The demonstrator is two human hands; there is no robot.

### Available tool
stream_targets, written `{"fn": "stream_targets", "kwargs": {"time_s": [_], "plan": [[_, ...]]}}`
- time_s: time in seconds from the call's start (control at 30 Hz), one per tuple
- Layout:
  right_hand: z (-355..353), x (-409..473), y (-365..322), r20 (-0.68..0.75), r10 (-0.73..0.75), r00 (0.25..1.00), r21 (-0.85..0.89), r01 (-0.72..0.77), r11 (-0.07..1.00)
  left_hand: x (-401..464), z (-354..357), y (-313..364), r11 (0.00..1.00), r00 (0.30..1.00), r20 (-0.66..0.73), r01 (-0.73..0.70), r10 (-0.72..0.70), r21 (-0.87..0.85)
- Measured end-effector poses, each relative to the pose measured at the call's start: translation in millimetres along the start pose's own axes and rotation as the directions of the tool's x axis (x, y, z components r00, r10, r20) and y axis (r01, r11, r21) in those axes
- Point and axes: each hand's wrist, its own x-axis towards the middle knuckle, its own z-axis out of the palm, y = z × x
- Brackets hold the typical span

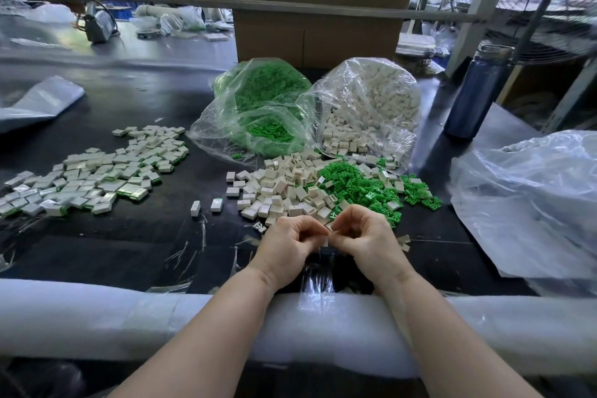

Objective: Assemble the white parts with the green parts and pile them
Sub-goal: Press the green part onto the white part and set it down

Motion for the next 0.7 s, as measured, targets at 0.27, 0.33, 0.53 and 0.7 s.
{"fn": "stream_targets", "kwargs": {"time_s": [0.27, 0.33, 0.53, 0.7], "plan": [[0.5, 2.1, 3.6, -0.073, 0.026, 0.997, 0.121, -0.017, 0.993, -0.2, 0.9, 3.4, 0.995, 0.999, -0.033, -0.020, 0.017, -0.097], [0.3, 1.6, 3.5, -0.074, 0.040, 0.996, 0.144, -0.029, 0.989, -0.4, 0.7, 3.1, 0.994, 1.000, -0.029, -0.017, 0.014, -0.109], [-2.1, 0.9, 3.1, -0.070, 0.068, 0.995, 0.170, -0.056, 0.984, 2.2, -0.6, -0.3, 0.999, 0.997, -0.070, 0.019, -0.022, -0.036], [0.8, 1.1, 3.3, -0.073, 0.083, 0.994, 0.128, -0.073, 0.989, 2.3, -1.2, -0.6, 0.996, 0.998, -0.028, 0.054, -0.056, -0.071]]}}
